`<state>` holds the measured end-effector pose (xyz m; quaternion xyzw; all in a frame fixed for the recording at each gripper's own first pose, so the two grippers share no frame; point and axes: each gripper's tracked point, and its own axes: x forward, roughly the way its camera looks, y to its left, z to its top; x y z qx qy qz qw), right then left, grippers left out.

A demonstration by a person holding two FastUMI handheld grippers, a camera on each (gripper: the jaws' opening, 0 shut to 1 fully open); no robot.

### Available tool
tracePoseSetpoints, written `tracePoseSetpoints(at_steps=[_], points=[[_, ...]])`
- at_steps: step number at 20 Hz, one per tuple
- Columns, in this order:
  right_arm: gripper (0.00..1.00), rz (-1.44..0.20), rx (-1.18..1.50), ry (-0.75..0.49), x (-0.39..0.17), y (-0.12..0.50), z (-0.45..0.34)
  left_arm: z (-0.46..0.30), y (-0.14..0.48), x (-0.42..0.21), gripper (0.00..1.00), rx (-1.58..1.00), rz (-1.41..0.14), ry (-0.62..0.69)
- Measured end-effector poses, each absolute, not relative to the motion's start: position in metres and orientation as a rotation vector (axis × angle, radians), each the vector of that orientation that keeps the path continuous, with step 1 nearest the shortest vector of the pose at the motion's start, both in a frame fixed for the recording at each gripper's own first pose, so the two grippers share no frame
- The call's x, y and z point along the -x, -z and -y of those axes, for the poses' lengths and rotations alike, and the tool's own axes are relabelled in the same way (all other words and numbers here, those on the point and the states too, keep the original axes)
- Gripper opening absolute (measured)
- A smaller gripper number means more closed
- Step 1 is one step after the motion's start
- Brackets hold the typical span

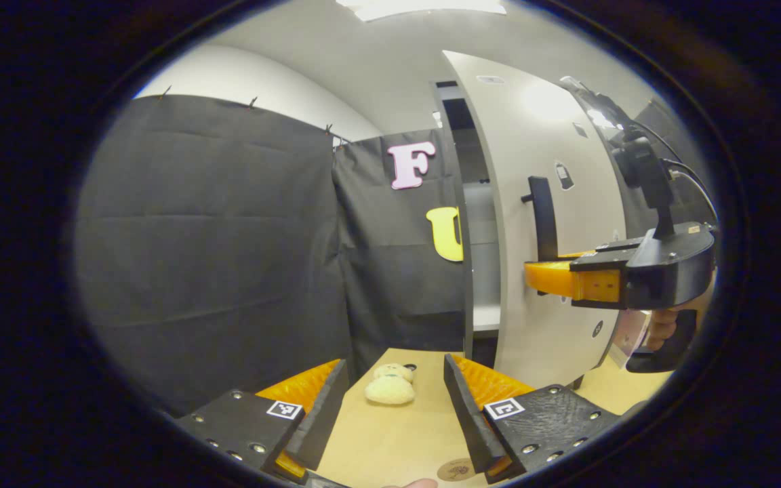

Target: Open the cabinet door with the right hand, grasp the bottle in the cabinet with the left hand and place it on the coaster, then close the cabinet door with the right hand.

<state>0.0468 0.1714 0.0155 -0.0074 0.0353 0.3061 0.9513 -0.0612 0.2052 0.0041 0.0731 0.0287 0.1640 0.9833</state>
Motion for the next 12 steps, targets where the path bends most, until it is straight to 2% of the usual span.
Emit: tracePoseSetpoints(at_steps=[4, 5, 6, 7, 11, 12], points=[[0.25, -0.071, -0.001, -0.637, -0.030, -0.013, -0.153, -0.195, -0.023, 0.044, 0.78, -0.168, -0.013, -0.294], [0.23, -0.070, -0.008, -0.642, -0.026, -0.013, -0.148, -0.196, -0.026, 0.039, 0.85, -0.161, -0.001, -0.289], [0.24, -0.071, -0.013, -0.648, -0.020, -0.012, -0.143, -0.198, -0.027, 0.033, 0.78, -0.152, 0.009, -0.284], [0.24, -0.072, -0.018, -0.653, -0.015, -0.012, -0.137, -0.200, -0.025, 0.026, 0.85, -0.144, 0.006, -0.276], [0.23, -0.080, -0.034, -0.646, 0.005, -0.010, -0.116, -0.219, -0.003, 0.005, 0.85, -0.133, -0.081, -0.265], [0.24, -0.082, -0.037, -0.638, 0.010, -0.010, -0.110, -0.222, 0.001, 0.001, 0.82, -0.120, -0.089, -0.261]])
